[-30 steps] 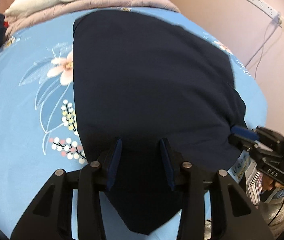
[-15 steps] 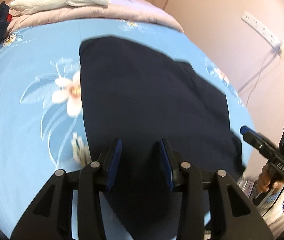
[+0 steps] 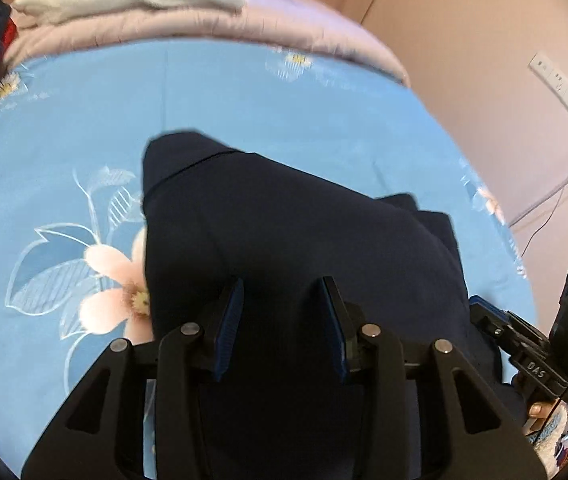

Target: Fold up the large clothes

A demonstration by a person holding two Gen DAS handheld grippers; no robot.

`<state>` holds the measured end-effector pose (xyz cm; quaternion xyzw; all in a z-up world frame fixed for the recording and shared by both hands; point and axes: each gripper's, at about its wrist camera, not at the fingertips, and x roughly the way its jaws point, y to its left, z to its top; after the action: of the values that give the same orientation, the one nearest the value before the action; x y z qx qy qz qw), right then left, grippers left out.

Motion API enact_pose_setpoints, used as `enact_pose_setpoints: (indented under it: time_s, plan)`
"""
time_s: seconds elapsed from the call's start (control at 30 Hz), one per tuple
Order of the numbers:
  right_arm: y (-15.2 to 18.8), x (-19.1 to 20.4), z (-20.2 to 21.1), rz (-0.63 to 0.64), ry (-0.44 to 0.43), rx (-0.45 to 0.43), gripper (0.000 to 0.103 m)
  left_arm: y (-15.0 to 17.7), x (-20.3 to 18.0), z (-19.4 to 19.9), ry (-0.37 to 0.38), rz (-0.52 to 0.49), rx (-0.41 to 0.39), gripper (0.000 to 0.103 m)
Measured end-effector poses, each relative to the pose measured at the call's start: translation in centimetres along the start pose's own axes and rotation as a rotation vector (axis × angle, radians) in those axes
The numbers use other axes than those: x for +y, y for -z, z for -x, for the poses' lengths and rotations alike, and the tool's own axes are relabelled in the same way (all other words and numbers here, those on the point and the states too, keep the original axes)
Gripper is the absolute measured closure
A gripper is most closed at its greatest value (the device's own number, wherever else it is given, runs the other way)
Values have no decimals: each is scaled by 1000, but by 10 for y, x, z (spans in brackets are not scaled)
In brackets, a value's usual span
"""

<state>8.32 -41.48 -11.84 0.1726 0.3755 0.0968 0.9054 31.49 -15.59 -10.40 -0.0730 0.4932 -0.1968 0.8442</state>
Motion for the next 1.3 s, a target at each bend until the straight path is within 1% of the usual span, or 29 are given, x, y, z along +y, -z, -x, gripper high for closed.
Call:
enact_pose_setpoints:
  time_s: [0.07,0.13,0.2,0.27,0.33,0.37,0.4,0.43,0.47,0.53,0.63,0.7,0.73,0.8,0.87,0.93,0.97,1.0,1.03,1.07,1.1,1.17,1.3]
  plan:
    - [3,-5,-3,-27,-11,19,80,0,1,-11,12,1,28,63]
    - [1,-10,-4,-54,-29,27,80,0,2,-13,20,8,36,63]
    - [1,-14,-4,-79,-42,37,79,-1,1,-10,31,14,40,61]
    - [-1,-15,-1,-97,-41,27,77,-2,2,0,39,35,46,61]
    - [-1,-17,16,-124,-36,-17,76,2,7,13,57,62,47,56]
    - [0,-19,26,-140,-53,-45,74,6,9,23,65,68,36,45]
    - [1,-22,32,-156,-66,-64,64,11,11,29,64,71,26,35]
    - [5,-26,46,-187,-81,-91,50,19,15,42,57,77,6,32]
    - [9,-32,55,-212,-91,-105,40,25,19,50,59,81,-2,29]
    - [17,-43,67,-264,-114,-104,39,40,29,64,71,101,1,28]
    - [33,-56,76,-345,-148,-77,33,65,45,80,102,142,18,26]
    - [44,-58,76,-382,-182,-57,32,79,54,84,148,178,39,25]
    - [44,-59,75,-394,-192,-45,26,89,60,86,188,216,54,24]
    - [52,-57,72,-414,-216,-12,18,102,66,85,261,280,75,23]
    - [57,-51,69,-420,-231,11,18,117,72,83,321,345,82,22]
    - [58,-46,68,-411,-219,13,18,126,73,80,351,383,82,22]
    - [58,-44,68,-412,-219,13,17,132,74,77,378,409,86,22]
    - [57,-43,68,-420,-221,17,17,137,75,76,413,433,87,21]
    - [57,-43,68,-427,-224,22,17,144,76,74,467,469,85,20]
    - [56,-43,68,-431,-226,27,17,148,75,72,492,485,84,17]
    - [55,-43,67,-432,-227,35,16,151,75,70,499,492,84,14]
    - [52,-43,64,-432,-223,55,16,153,71,66,484,491,91,14]
    - [47,-44,58,-418,-218,70,15,149,62,61,498,486,89,14]
